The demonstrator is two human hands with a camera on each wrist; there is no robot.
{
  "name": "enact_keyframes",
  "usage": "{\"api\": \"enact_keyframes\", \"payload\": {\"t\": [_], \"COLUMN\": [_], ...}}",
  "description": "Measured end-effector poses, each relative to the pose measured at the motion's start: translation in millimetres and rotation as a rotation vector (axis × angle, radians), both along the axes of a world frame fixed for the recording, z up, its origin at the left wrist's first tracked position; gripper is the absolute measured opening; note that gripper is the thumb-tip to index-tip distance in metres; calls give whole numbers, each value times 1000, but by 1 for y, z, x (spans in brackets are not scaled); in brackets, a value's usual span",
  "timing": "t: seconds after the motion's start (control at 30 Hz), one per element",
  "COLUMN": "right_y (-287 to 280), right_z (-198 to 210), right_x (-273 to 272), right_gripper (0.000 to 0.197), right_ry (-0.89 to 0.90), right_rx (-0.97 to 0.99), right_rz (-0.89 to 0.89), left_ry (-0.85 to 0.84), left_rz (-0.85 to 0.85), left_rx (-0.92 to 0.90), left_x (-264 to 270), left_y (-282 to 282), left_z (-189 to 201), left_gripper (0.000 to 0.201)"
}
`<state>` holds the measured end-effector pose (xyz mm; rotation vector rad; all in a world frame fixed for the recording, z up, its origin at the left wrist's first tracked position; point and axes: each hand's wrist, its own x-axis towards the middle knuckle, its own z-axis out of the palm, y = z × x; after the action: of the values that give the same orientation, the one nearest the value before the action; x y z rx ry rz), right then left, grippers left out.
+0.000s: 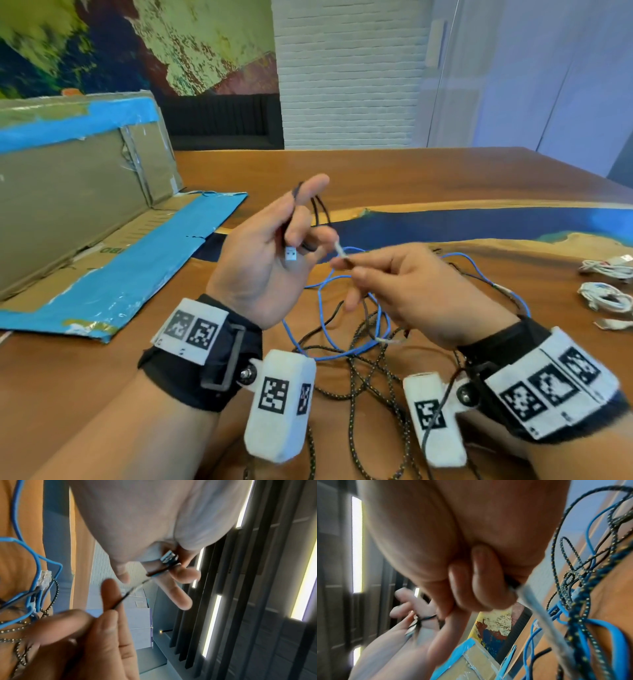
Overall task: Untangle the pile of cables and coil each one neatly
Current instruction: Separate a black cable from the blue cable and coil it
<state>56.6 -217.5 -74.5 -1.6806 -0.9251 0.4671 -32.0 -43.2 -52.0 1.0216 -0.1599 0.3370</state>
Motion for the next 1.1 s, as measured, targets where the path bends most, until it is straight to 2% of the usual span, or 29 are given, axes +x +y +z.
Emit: {"api": "enact_keyframes", "payload": {"t": [0.1,0.2,0.27,0.37,0.47,0.53,0.6,0.67,0.73,0.83,0.97,1.03,1.1], "right_y": [0,-1,-4,-7,-7,-7,-9,-13,-16,-12,-3,-2,-4], "right_z": [1,4,6,8,5,2,2,3,2,-4,-5,-3,-2], "right_x": [-12,-17,-15,-5,7,16,23,27,27,22,5,0,-1], "right_gripper": [29,28,28,28,23,24,24,19,10,25,40,30,28], "right_ry": [-40,-66,-64,29,84,92,111,107,87,9,-96,-131,-197], "right_rx": [-180,-154,-68,127,300,358,411,411,343,111,-144,-184,-166], "right_rz": [267,333,306,176,-14,-116,-180,-185,-143,20,288,325,314], "left_ry": [35,114,212,307,338,332,277,187,95,12,0,23,106], "left_rz": [157,205,186,75,-54,-158,-284,-342,-293,-86,136,207,251], "left_rx": [24,155,332,570,720,656,514,355,166,-26,7,78,260], "left_x": [6,7,7,4,1,0,-3,-5,-4,-1,6,8,10], "left_y": [-1,-2,-5,-7,-8,-6,-4,-3,-5,-4,-7,-9,-8], "left_z": [-3,-9,-12,-15,-14,-14,-13,-11,-7,-1,-6,-10,-13], "left_gripper": [40,35,32,27,38,44,49,49,48,47,41,39,40]}}
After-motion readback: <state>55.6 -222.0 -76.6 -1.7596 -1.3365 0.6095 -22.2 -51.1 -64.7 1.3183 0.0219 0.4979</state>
